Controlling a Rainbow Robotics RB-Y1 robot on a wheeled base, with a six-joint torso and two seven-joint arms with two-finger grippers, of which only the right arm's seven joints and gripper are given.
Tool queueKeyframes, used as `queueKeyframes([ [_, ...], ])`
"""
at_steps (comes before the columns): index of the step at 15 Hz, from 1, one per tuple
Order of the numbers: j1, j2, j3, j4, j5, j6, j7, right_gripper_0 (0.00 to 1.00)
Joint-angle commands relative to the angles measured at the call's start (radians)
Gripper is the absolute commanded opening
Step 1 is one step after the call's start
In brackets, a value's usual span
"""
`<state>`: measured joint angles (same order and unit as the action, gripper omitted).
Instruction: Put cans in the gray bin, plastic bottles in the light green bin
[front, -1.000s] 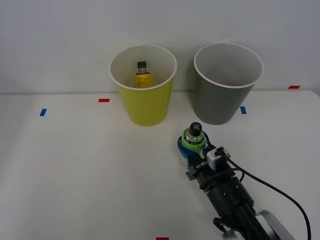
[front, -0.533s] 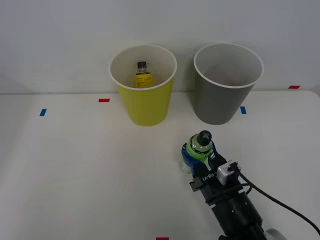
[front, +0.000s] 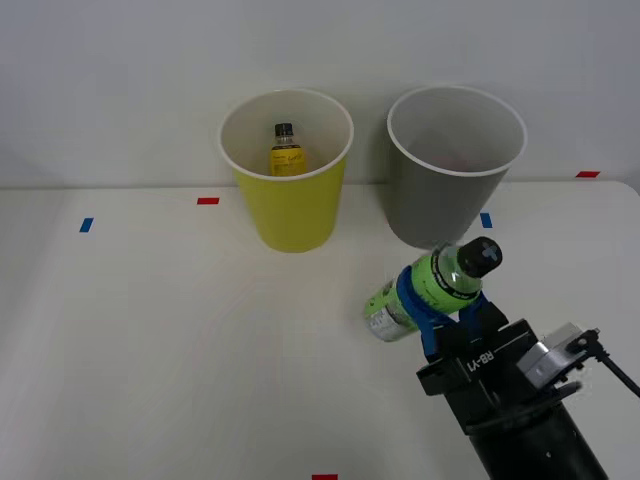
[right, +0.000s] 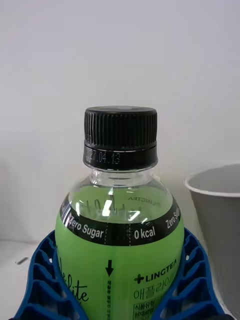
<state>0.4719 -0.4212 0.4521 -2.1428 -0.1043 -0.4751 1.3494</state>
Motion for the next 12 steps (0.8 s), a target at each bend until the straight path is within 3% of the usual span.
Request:
queueKeyframes([
  [1,-0.067,-0.011,0.016,-0.187,-0.114,0.216,-0.004,0.00],
  [4,-0.254,0.078,-0.009,-0.213,-0.150,0.454,-0.007,0.00],
  [8,-0.487,0.249,-0.090,-0.213,-0.156,0.791,-0.015,0.00],
  [10,-0.564,0.297,-0.116,-0.192,-0.169,0.862,-0.029,0.00],
  [12,-0.653,0.351,-0.127,-0.089,-0.178,0.837,-0.036,0.00],
])
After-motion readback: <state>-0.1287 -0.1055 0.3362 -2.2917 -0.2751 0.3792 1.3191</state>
